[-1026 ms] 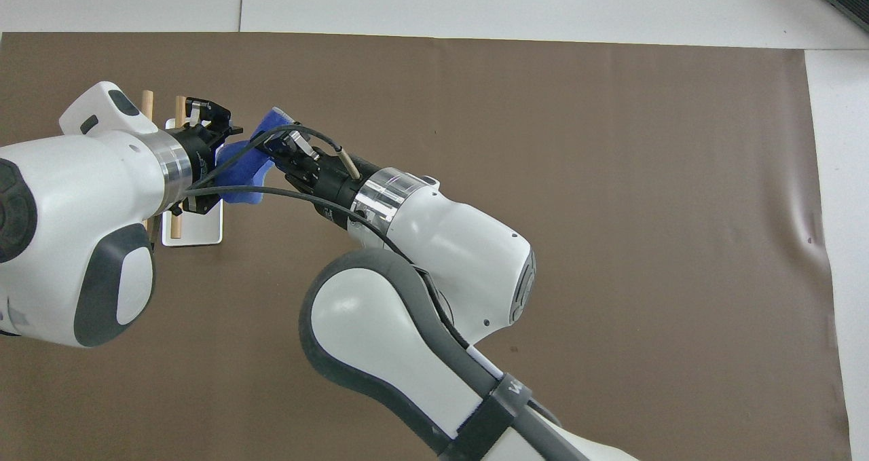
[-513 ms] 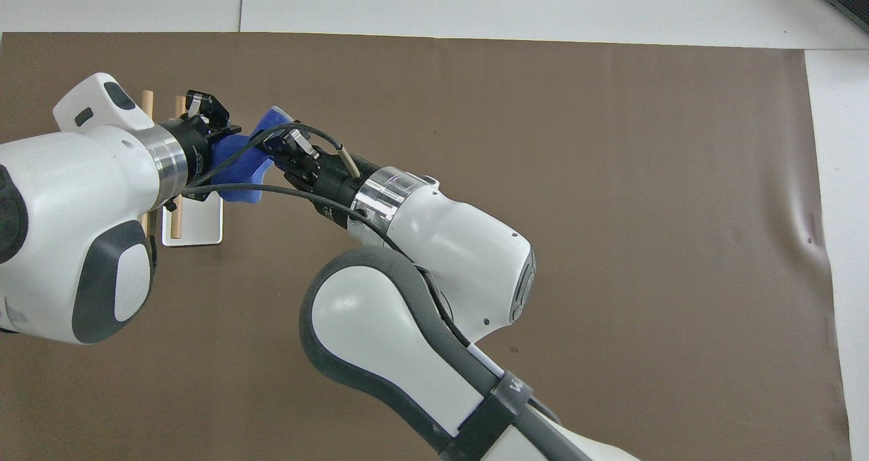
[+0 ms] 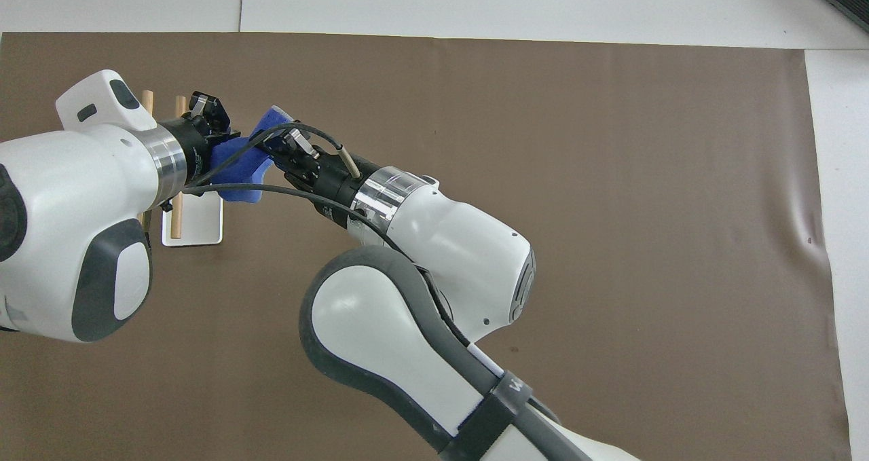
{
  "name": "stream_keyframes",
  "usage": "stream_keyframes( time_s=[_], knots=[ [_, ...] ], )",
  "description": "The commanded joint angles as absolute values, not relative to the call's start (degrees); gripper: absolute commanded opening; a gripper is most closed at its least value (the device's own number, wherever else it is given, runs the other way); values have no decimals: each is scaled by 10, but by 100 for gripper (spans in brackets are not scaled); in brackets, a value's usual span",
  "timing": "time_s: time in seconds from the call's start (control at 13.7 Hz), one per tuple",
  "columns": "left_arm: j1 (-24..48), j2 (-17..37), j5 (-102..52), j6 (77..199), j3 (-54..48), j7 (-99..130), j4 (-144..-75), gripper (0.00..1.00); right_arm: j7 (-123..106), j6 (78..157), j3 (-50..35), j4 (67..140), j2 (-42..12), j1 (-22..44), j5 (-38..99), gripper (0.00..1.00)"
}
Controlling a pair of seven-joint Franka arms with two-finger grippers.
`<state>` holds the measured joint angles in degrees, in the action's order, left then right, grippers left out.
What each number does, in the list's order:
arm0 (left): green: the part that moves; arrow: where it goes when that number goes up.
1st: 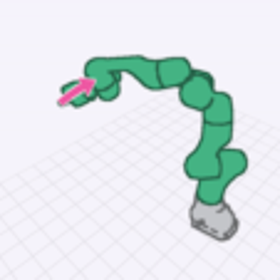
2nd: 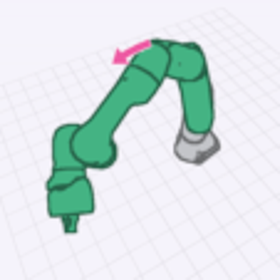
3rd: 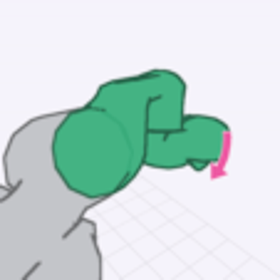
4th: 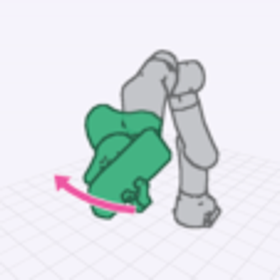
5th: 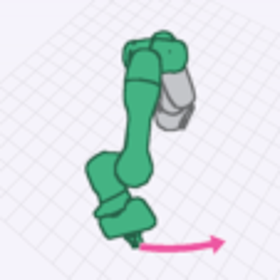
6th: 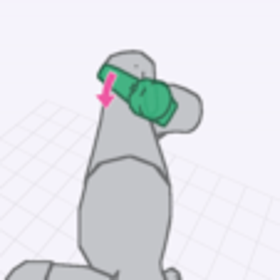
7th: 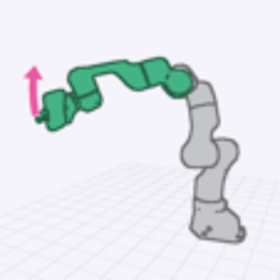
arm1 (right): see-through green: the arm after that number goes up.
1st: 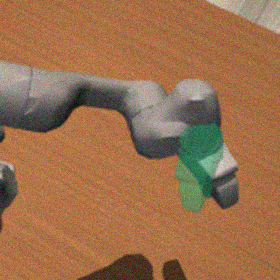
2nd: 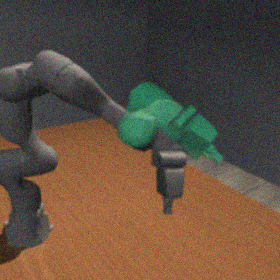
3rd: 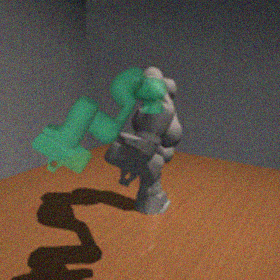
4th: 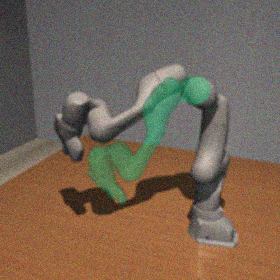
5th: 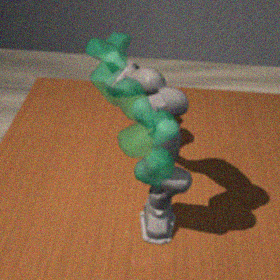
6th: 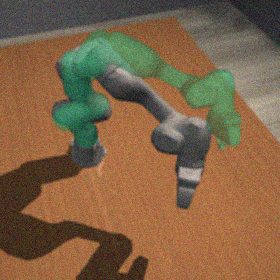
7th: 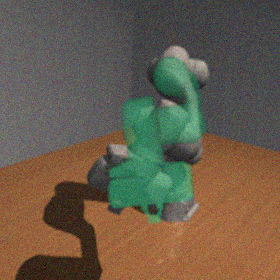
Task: Right arm passes towel to left arm to hang
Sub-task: 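Bring the towel to the left gripper and close the left gripper on it, then open the right gripper and withdraw it while the left gripper holds towel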
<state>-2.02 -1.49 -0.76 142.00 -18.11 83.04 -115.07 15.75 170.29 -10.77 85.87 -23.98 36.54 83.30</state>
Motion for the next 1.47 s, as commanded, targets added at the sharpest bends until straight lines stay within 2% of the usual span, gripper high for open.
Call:
stream_keyframes(
  time_s=[0.0, 0.15, 0.22, 0.29, 0.37, 0.51, 0.73, 0.95, 1.17, 1.39],
  knots=[
    [-24, -5, -19, 1425, -179, 807, -1138, 0, 161, 1716, -117, 841, -251, 360, 846, 0],
    [-25, -6, -19, 1419, -178, 761, -1139, 0, 153, 1716, -115, 842, -244, 353, 837, 0],
    [-25, -6, -19, 1418, -178, 741, -1139, 0, 148, 1717, -113, 849, -233, 352, 837, 10],
    [-26, -6, -19, 1418, -177, 734, -1138, 0, 131, 1722, -111, 851, -228, 350, 837, 73],
    [-26, -6, -19, 1417, -177, 733, -1138, 0, 97, 1744, -111, 858, -226, 351, 836, 100],
    [-26, -6, -19, 1417, -177, 732, -1138, 0, 12, 1771, -110, 883, -222, 348, 834, 100],
    [-26, -5, -19, 1420, -175, 714, -1138, 0, -106, 1769, -107, 925, -210, 311, 817, 100],
    [-28, -3, -19, 1425, -157, 651, -1135, 0, -176, 1754, -107, 989, -191, 261, 730, 100],
    [-29, 4, -19, 1427, -146, 648, -1127, 0, -191, 1681, -106, 1020, -181, 195, 572, 100],
    [-29, 4, -19, 1430, -125, 634, -1128, 0, -189, 1578, -99, 1012, -181, 125, 370, 100]
  ],
)
